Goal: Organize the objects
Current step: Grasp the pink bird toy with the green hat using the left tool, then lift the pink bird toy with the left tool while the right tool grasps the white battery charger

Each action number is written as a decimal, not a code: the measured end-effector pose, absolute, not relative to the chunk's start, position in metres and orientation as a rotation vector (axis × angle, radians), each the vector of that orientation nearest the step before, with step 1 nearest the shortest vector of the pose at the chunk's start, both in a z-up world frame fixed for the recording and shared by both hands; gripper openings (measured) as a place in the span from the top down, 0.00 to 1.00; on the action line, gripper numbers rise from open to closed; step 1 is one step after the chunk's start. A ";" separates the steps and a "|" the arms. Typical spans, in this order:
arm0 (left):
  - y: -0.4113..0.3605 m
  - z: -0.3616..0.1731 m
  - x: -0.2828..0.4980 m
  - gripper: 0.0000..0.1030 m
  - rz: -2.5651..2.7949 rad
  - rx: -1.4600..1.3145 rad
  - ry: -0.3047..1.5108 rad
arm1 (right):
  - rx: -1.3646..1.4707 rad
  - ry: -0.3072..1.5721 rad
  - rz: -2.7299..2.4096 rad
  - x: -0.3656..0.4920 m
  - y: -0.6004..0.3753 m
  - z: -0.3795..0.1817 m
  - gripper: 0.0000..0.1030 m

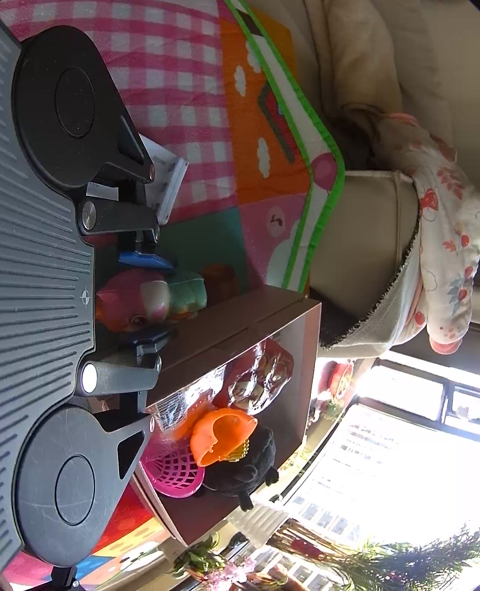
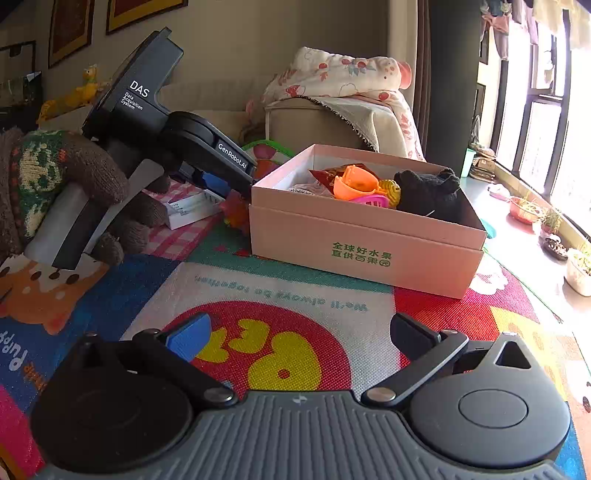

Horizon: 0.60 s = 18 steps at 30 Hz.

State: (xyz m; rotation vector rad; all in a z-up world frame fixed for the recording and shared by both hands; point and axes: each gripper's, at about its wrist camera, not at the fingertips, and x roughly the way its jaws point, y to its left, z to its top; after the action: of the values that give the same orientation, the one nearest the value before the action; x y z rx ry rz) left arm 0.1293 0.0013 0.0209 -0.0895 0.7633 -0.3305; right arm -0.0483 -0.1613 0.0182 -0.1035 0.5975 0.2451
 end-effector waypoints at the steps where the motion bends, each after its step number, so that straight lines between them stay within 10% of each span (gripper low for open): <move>1: 0.003 0.020 0.127 0.64 -0.331 -0.099 0.759 | -0.103 0.601 0.245 -0.048 -0.161 0.018 0.00; 18: 0.046 0.017 0.062 0.64 -0.369 -0.330 0.787 | -0.089 0.663 0.214 -0.037 -0.160 0.014 0.00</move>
State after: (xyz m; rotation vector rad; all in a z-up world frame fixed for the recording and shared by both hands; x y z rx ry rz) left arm 0.0623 0.0459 0.0170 -0.3302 0.7865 -0.3688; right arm -0.0367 -0.1603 0.0143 -0.0891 0.6629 0.2137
